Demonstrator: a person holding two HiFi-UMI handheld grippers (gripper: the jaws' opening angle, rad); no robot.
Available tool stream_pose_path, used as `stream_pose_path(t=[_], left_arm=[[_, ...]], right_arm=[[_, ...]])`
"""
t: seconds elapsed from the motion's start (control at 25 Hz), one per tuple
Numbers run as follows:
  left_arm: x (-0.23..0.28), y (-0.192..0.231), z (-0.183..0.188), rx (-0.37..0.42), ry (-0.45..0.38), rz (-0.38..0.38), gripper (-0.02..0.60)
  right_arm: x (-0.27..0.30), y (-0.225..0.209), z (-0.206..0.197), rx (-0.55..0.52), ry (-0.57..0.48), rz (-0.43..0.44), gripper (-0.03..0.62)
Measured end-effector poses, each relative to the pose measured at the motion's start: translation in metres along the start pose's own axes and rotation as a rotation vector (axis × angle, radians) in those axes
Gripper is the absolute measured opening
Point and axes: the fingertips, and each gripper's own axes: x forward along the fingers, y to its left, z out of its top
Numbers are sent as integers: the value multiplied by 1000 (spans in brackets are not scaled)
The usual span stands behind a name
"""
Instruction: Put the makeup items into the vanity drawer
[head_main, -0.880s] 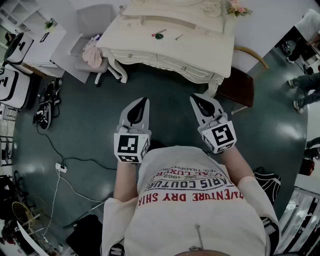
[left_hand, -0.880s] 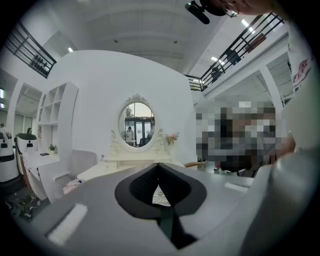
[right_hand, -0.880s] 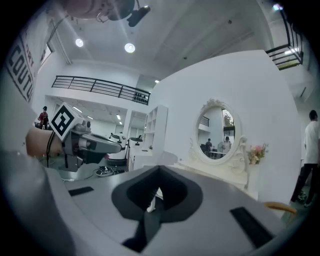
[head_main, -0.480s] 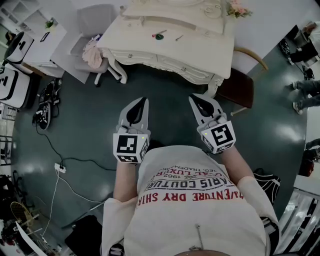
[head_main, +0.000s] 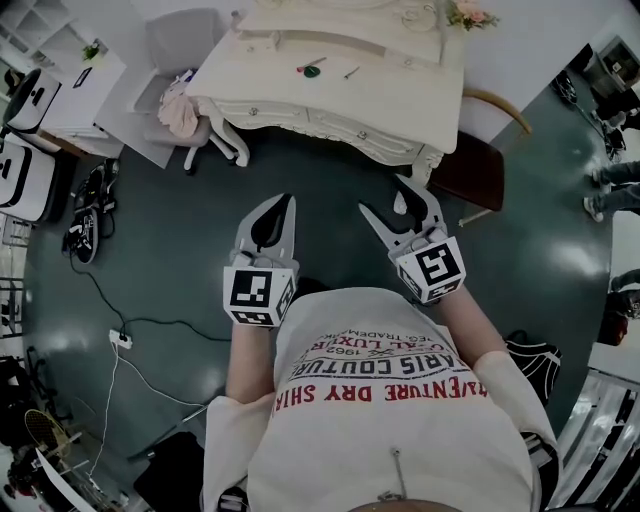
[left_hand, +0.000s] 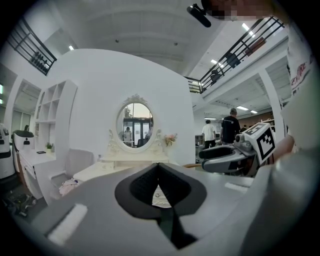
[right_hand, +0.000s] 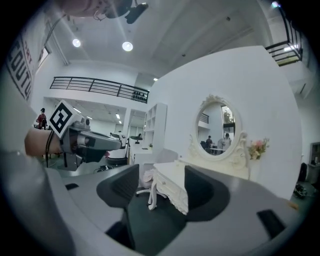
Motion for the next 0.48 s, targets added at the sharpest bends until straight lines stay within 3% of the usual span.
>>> stream_pose_path(t=[0.48], left_arm=[[22,22,-22,-15,74,24,11]], right_arm=[[31,-14,-30,53,76,50,255]])
